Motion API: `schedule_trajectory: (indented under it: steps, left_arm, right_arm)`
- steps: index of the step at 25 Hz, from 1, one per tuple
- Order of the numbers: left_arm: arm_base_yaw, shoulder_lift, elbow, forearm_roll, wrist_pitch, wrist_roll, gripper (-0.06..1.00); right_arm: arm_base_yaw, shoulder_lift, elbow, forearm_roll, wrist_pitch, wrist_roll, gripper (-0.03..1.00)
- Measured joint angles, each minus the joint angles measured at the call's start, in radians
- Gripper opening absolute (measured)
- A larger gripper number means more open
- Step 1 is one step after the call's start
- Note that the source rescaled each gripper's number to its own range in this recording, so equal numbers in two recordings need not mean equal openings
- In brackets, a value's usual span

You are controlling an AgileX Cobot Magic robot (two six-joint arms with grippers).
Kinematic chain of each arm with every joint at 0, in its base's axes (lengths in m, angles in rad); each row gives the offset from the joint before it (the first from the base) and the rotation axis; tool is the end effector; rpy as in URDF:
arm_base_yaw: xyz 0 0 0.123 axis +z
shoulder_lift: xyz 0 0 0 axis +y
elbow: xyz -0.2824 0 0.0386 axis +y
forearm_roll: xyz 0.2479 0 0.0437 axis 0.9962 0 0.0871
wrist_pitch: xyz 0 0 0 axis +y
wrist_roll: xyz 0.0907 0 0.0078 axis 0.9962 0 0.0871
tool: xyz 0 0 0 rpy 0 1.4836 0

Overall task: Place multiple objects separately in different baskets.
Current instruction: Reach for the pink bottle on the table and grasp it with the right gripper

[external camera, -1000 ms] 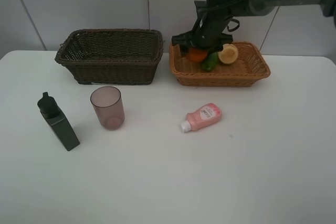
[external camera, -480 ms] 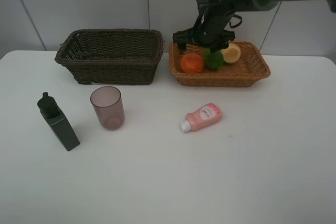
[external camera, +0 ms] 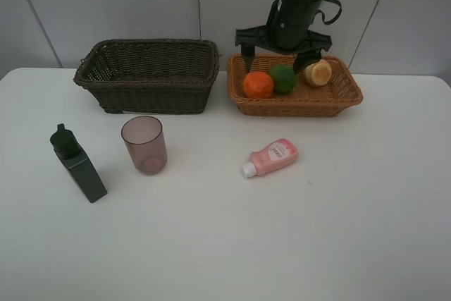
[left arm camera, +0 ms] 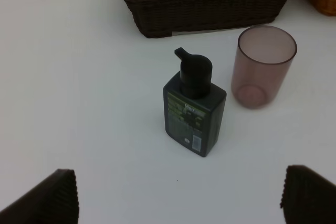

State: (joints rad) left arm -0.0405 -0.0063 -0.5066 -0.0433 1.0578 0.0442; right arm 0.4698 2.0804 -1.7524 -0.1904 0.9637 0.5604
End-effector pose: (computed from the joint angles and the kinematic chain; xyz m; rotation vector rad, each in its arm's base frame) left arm -0.0066 -0.0032 0.2793 0.0881 2.0262 -0.0493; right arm 0.4104 0.1925 0.2285 0.0147 2.7376 0.0389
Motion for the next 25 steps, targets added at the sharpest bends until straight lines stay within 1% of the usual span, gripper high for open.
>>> schedule_trajectory:
  steps: [6, 9, 14, 17, 20, 25]
  left_arm:
    - [0.0, 0.0, 0.0, 0.0, 0.0, 0.0, 1.0]
    - [0.0, 0.0, 0.0, 0.0, 0.0, 0.0, 1.0]
    - [0.0, 0.0, 0.0, 0.0, 0.0, 0.0, 1.0]
    - [0.0, 0.0, 0.0, 0.0, 0.0, 0.0, 1.0]
    - [0.0, 0.0, 0.0, 0.0, 0.0, 0.0, 1.0]
    - [0.0, 0.0, 0.0, 0.0, 0.0, 0.0, 1.0]
  right_arm:
    - [0.04, -0.104, 0.153, 0.103, -0.053, 0.089, 0.96]
    - [0.052, -0.15, 0.242, 0.135, -0.078, 0.155, 0.96]
    - [0.052, -0.194, 0.418, 0.137, -0.132, 0.312, 0.96]
    - [0.052, -0.194, 0.489, 0.122, -0.161, 0.424, 0.96]
    - [0.052, -0.184, 0.513, 0.1, -0.177, 0.522, 0.96]
    - [0.052, -0.142, 0.515, 0.085, -0.189, 0.603, 0.96]
